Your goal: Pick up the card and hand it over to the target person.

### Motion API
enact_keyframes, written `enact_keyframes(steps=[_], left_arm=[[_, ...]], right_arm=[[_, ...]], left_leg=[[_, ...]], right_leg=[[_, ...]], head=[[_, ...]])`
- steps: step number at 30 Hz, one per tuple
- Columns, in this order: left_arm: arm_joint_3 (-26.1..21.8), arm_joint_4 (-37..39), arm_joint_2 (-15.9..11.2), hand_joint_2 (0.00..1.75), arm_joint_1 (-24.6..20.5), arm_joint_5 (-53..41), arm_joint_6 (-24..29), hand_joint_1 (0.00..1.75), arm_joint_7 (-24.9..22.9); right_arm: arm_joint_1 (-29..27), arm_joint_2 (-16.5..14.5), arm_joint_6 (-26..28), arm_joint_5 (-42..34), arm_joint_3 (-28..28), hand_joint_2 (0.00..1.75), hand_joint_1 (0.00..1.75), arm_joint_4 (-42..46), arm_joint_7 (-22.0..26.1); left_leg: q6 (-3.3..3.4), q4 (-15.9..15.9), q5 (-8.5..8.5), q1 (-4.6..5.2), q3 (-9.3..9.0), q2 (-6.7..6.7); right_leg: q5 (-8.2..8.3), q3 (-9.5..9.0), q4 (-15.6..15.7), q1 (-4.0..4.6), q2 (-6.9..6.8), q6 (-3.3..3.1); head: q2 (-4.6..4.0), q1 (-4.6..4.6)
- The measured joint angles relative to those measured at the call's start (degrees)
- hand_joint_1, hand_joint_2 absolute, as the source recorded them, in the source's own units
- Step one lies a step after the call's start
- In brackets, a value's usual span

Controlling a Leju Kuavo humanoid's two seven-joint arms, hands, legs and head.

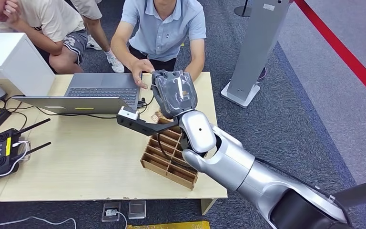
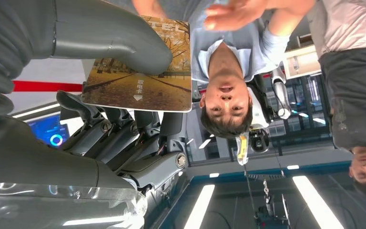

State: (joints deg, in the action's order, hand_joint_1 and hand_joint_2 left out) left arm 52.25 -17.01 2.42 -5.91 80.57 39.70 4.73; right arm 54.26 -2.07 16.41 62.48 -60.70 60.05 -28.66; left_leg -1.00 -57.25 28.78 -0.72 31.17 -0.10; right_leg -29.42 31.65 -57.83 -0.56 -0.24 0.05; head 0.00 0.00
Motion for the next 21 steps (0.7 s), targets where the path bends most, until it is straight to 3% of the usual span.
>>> enact_keyframes(steps=[21], left_arm=[[-0.01, 0.95, 0.52, 1.75, -0.21, 0.52, 0.3, 0.0, 0.23]], right_arm=[[0.37, -1.82, 1.25, -0.46, -2.02, 1.75, 1.75, -3.52, 0.84]], left_leg=[[-0.01, 0.03, 0.02, 0.0, -0.03, 0.07]], right_leg=[[0.01, -0.02, 0.02, 0.0, 0.08, 0.0]], head=[[0.0, 0.0]])
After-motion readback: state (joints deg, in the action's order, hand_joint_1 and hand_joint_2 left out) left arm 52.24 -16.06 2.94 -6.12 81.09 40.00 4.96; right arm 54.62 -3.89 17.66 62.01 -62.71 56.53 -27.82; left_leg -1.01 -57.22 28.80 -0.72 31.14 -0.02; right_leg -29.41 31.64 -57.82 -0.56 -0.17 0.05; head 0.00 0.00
